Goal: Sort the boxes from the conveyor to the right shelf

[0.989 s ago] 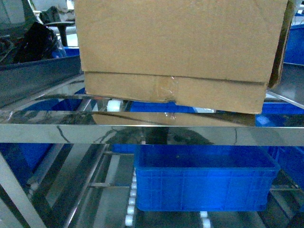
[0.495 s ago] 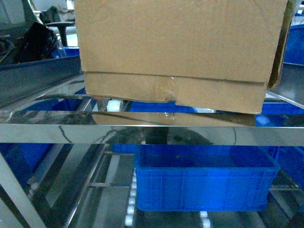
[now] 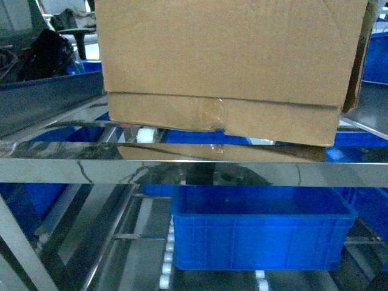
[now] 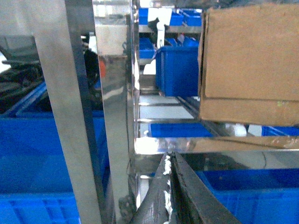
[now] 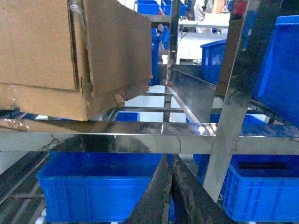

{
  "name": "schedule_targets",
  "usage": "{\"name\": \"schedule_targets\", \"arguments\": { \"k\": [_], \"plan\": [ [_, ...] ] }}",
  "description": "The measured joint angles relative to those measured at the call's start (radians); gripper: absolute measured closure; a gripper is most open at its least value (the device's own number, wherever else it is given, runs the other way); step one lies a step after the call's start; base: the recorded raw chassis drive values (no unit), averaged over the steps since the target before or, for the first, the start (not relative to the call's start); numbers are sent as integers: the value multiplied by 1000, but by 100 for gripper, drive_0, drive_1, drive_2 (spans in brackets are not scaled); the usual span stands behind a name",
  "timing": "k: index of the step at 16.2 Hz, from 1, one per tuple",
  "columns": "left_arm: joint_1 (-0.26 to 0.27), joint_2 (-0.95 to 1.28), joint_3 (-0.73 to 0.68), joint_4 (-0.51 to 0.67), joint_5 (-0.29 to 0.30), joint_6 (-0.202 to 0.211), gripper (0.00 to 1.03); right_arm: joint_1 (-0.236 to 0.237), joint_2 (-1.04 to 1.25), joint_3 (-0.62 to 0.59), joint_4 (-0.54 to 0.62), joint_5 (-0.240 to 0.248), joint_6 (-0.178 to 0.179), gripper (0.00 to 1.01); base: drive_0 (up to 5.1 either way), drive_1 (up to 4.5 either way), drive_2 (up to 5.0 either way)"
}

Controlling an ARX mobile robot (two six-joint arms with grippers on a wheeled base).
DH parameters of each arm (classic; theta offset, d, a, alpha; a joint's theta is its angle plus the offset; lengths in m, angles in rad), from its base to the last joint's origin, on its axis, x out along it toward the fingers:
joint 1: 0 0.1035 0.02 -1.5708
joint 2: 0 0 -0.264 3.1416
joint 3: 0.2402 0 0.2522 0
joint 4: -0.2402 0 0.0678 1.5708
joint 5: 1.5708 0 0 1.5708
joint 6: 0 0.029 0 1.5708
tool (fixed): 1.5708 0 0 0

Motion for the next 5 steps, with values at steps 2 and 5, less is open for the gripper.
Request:
{"name": "schedule_targets", "arguments": {
  "k": [2,5],
  "plan": [
    [0,1,0,-23,0,0,101,0,0,0,-3,0,0,99,0,0,0],
    [0,0,0,-18,0,0,101,0,0,0,-3,0,0,99,0,0,0]
  ]
}}
